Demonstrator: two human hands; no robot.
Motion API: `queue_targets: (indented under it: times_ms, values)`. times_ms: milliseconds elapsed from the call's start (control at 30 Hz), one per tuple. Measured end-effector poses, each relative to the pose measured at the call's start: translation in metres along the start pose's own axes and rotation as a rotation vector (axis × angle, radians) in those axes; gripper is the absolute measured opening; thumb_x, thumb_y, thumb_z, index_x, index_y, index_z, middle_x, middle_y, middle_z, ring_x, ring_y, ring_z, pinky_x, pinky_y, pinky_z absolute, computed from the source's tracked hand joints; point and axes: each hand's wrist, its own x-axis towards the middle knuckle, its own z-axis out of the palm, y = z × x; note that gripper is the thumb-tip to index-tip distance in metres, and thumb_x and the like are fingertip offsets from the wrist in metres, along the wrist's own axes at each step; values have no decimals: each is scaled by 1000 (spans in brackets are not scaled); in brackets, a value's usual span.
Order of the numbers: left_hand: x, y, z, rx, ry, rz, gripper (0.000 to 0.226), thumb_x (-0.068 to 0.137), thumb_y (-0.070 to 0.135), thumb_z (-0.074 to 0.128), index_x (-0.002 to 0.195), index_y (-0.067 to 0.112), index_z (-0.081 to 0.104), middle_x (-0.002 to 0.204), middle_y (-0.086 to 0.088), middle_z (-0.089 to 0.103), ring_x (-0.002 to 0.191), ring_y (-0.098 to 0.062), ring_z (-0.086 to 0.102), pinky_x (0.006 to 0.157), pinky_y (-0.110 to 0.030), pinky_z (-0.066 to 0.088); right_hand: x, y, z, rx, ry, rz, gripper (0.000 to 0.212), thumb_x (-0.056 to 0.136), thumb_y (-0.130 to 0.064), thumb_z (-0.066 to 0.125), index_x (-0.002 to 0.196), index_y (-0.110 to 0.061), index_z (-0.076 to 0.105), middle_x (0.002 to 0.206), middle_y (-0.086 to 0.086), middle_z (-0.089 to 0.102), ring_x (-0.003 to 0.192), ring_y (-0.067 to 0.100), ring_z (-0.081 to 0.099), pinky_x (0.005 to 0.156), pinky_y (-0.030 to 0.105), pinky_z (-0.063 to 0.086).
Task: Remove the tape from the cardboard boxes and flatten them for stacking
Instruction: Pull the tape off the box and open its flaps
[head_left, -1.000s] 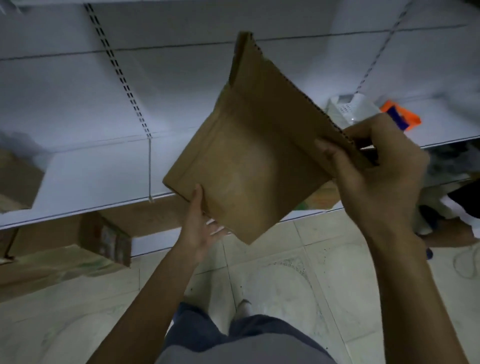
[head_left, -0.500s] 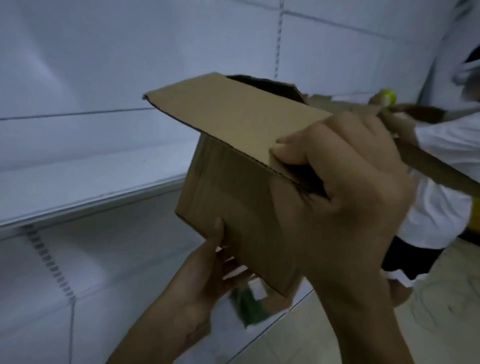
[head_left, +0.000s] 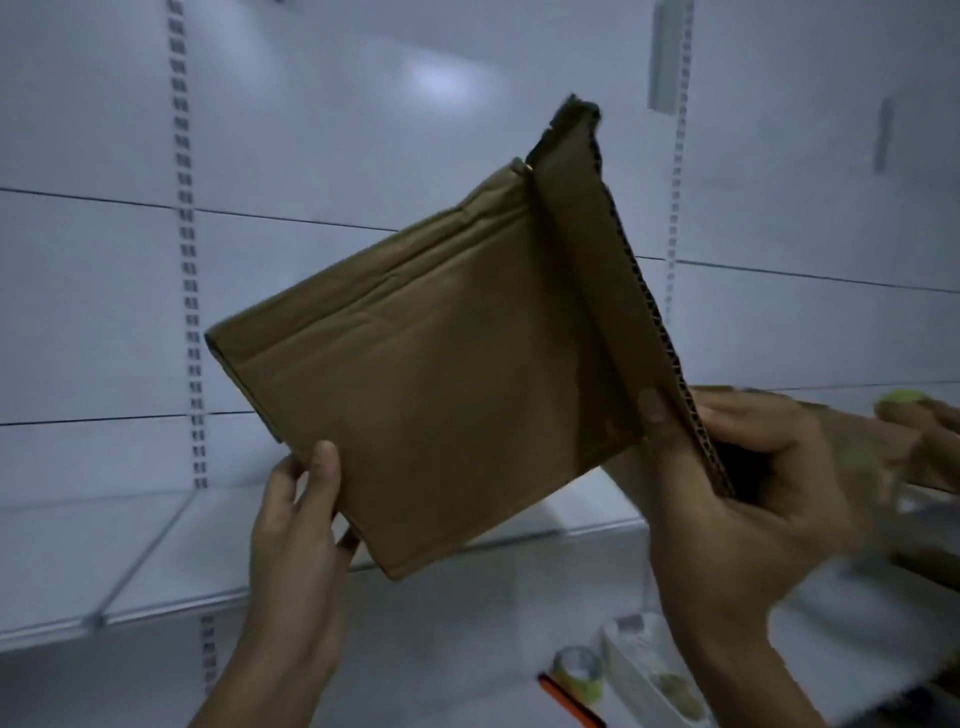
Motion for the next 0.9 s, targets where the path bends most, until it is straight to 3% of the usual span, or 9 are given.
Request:
queue_targets:
  times_ms: [67, 133, 300, 433, 500, 567, 700, 800, 900]
  values:
    - [10, 11, -23, 85, 116, 158, 48, 74, 54, 55, 111, 26, 62, 94, 19, 71, 89, -2, 66, 76, -30, 53, -16, 8, 29, 48, 67, 24, 27, 82, -7, 71, 90, -27, 54, 92, -30, 59, 85, -2, 60, 76, 15, 46]
    - [13, 22, -46, 163, 211, 270, 49, 75, 51, 56, 113, 21, 61, 87, 21, 71, 81, 3, 67, 76, -28, 55, -28, 9, 66, 135, 16, 105, 27, 84, -8, 68, 92, -29, 52, 94, -32, 56, 86, -3, 57, 76, 15, 46]
    - [22, 33, -101, 340, 408, 393, 29, 75, 47, 62, 100, 32, 60, 90, 15, 72, 88, 1, 67, 82, -31, 51, -73, 41, 137, 193, -142, 569, 16, 90, -29, 63, 81, -23, 51, 72, -24, 56, 67, -3, 51, 60, 7, 39]
    - [42, 31, -149, 624, 462, 336, 12, 88, 37, 61, 97, 33, 54, 103, 3, 67, 98, -15, 66, 88, -40, 52, -113, 88, 170, 69, -448, 796, 23, 89, -39, 61, 88, -16, 59, 80, -6, 62, 75, 10, 59, 63, 20, 44]
    - [59, 33, -166, 875, 454, 288, 17, 92, 37, 56, 107, 29, 53, 108, -1, 67, 104, -26, 62, 91, -46, 50, -141, 104, 176, 41, -570, 935, 28, 91, -40, 58, 97, -12, 58, 93, 5, 63, 88, 24, 61, 71, 31, 46]
    - [80, 38, -174, 1059, 406, 258, 27, 93, 43, 53, 115, 28, 53, 115, -2, 67, 107, -27, 61, 90, -43, 48, -168, 118, 178, -21, -671, 1047, 39, 94, -43, 51, 108, -7, 55, 105, 13, 63, 96, 31, 59, 79, 37, 46]
    - [113, 35, -183, 1306, 376, 323, 41, 93, 55, 41, 124, 30, 51, 118, -3, 66, 103, -29, 62, 78, -32, 44, -192, 128, 183, -221, -816, 1081, 53, 96, -49, 40, 127, -6, 47, 124, 18, 57, 109, 37, 54, 85, 41, 42]
    - [124, 21, -194, 1312, 361, 311, 54, 93, 59, 29, 135, 27, 43, 124, -8, 63, 106, -32, 61, 86, -37, 46, -194, 127, 186, -332, -895, 975, 65, 97, -43, 44, 146, -3, 26, 142, 19, 43, 127, 38, 43, 102, 49, 35]
    - [137, 4, -203, 1259, 273, 193, 66, 89, 66, 21, 144, 29, 30, 129, -11, 58, 112, -37, 56, 94, -41, 42, -195, 123, 184, -361, -859, 881, 73, 96, -35, 49, 150, -6, 9, 150, 20, 30, 134, 37, 34, 108, 49, 29]
